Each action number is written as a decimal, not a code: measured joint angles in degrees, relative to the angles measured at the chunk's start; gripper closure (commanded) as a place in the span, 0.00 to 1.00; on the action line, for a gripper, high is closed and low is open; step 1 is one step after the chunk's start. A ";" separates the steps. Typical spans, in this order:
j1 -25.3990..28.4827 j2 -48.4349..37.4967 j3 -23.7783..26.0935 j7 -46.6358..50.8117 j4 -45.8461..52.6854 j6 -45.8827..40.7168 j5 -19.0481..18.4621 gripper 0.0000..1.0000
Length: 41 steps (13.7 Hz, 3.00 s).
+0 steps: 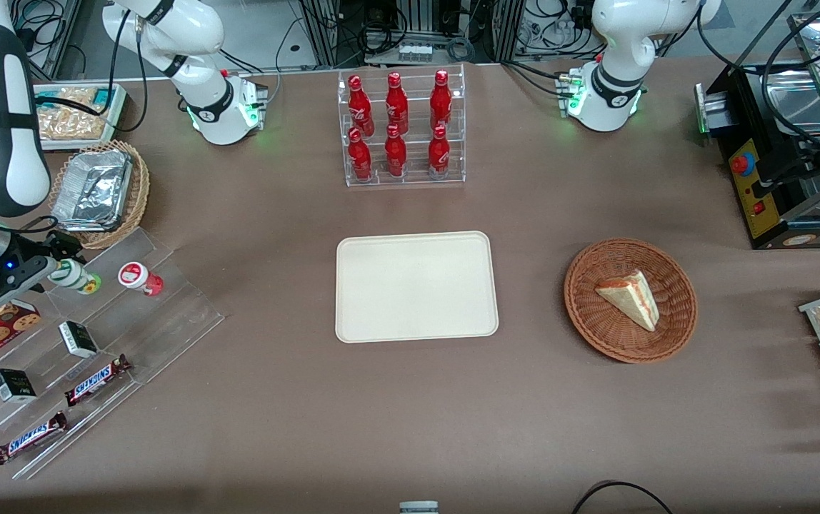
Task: Place green gum on tray
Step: 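Close the right gripper around the green-and-white gum bottle and lift it, then carry the held gum bottle over the cream tray with the right gripper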
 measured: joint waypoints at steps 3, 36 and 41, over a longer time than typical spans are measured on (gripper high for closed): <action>0.00 -0.02 0.02 -0.01 -0.19 0.11 0.00 1.00; 32.67 5.52 1.85 49.89 10.75 -8.12 0.86 1.00; 39.01 10.50 1.88 61.87 14.79 -7.78 3.06 1.00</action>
